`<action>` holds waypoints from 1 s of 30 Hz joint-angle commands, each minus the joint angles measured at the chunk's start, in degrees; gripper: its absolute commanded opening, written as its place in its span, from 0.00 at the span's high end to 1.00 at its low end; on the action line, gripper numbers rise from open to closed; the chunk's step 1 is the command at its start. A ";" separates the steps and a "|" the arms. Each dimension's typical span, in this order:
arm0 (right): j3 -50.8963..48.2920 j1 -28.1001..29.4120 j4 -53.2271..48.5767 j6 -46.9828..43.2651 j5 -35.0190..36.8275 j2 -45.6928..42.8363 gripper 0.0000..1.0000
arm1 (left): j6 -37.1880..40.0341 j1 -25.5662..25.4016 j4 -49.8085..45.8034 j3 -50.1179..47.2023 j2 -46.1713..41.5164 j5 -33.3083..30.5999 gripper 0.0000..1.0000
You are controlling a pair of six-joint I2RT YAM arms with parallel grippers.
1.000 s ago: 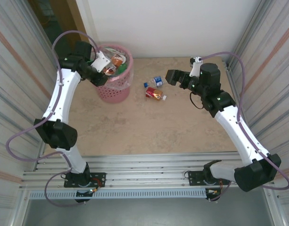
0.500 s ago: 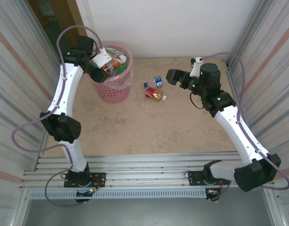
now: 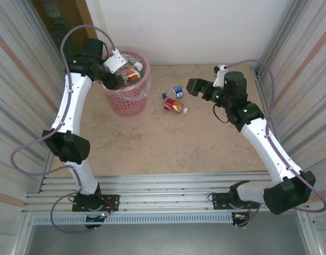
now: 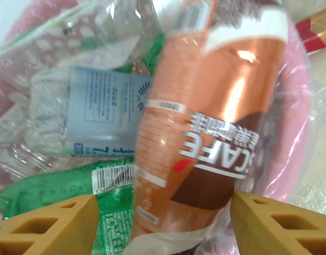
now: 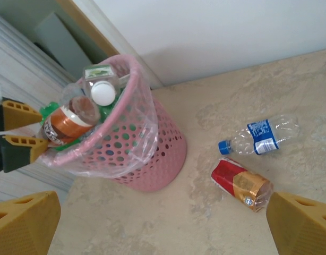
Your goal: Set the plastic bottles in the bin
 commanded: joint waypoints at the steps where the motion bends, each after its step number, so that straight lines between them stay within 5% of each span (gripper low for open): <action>1: -0.24 0.08 0.44 1.17 -1.33 0.25 0.02 | 0.77 0.33 4.21 -1.52 -3.32 3.50 0.35; 8: -0.40 0.54 0.13 1.30 -1.16 0.65 0.02 | 0.55 0.36 5.99 -4.36 -3.36 6.51 0.57; 18: -0.48 0.52 -0.92 1.53 -0.43 0.57 0.02 | 3.28 0.37 6.22 -6.10 -0.15 5.53 0.72; 30: -0.94 0.46 -1.58 1.28 0.80 -0.12 0.02 | 2.84 1.32 5.36 -5.68 -2.40 10.05 0.67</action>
